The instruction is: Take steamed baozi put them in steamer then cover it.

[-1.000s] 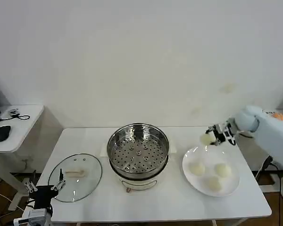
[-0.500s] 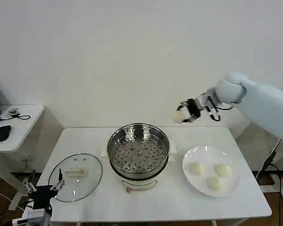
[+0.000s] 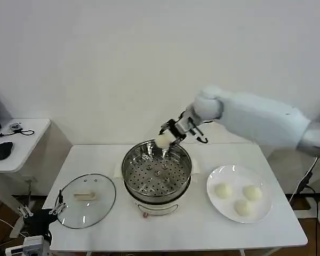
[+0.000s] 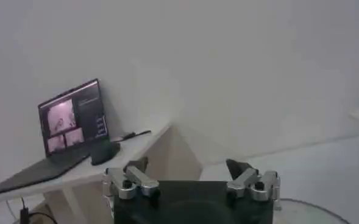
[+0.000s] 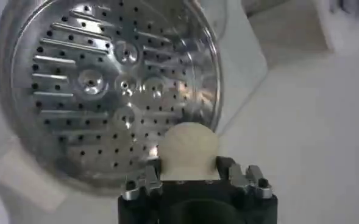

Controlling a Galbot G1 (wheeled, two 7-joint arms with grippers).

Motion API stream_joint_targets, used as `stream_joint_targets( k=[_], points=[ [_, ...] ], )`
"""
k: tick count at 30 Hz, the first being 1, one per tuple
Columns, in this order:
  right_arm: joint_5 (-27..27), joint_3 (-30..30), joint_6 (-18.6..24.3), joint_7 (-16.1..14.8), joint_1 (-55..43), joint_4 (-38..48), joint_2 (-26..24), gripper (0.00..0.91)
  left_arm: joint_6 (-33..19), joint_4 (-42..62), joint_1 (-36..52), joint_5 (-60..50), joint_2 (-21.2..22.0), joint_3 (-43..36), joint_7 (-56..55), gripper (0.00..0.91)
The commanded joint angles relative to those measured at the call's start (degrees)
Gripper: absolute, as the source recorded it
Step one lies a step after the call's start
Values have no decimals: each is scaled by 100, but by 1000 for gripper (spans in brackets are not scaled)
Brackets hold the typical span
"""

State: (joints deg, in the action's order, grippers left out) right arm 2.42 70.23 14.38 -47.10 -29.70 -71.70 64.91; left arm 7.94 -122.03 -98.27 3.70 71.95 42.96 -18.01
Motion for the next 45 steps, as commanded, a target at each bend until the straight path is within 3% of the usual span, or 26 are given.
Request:
stream_joint_targets(
  k=[1,14,22,24,26,31,35,38,42,45],
  points=[
    [1035,98,680,139,275,450,578,625,-8,23,-3,15,-3,77,-9,907],
    [2217,-125,1456,561,737,1353,902,625,-54,122,21,17,-4,94,-19,907],
    [2292,-123,1518,578,865,1449,975,625,-59,105,31,13,1,85,-21,907],
    [2173,-98,1505,573,856,1434,981,907,-59,92,28,15,1,77,-19,907],
    [2171,-99,1520,604,836,1402,980,907,-60,79,25,15,8,77,-21,907],
    [1877,-53,1467,560,591,1134,874,907,-62,66,11,14,5,79,-21,907],
    [825,170,995,153,-129,448,497,907,-58,66,20,14,-4,76,-15,907],
    [470,299,872,94,-525,125,214,907,-59,75,41,15,-11,38,-16,907],
    [-138,442,478,-85,-1033,-394,-492,907,-60,94,81,17,-38,-32,-12,907],
    [-574,723,-111,-241,-1405,-892,-1197,907,-56,101,119,36,-89,-66,1,907]
  ],
)
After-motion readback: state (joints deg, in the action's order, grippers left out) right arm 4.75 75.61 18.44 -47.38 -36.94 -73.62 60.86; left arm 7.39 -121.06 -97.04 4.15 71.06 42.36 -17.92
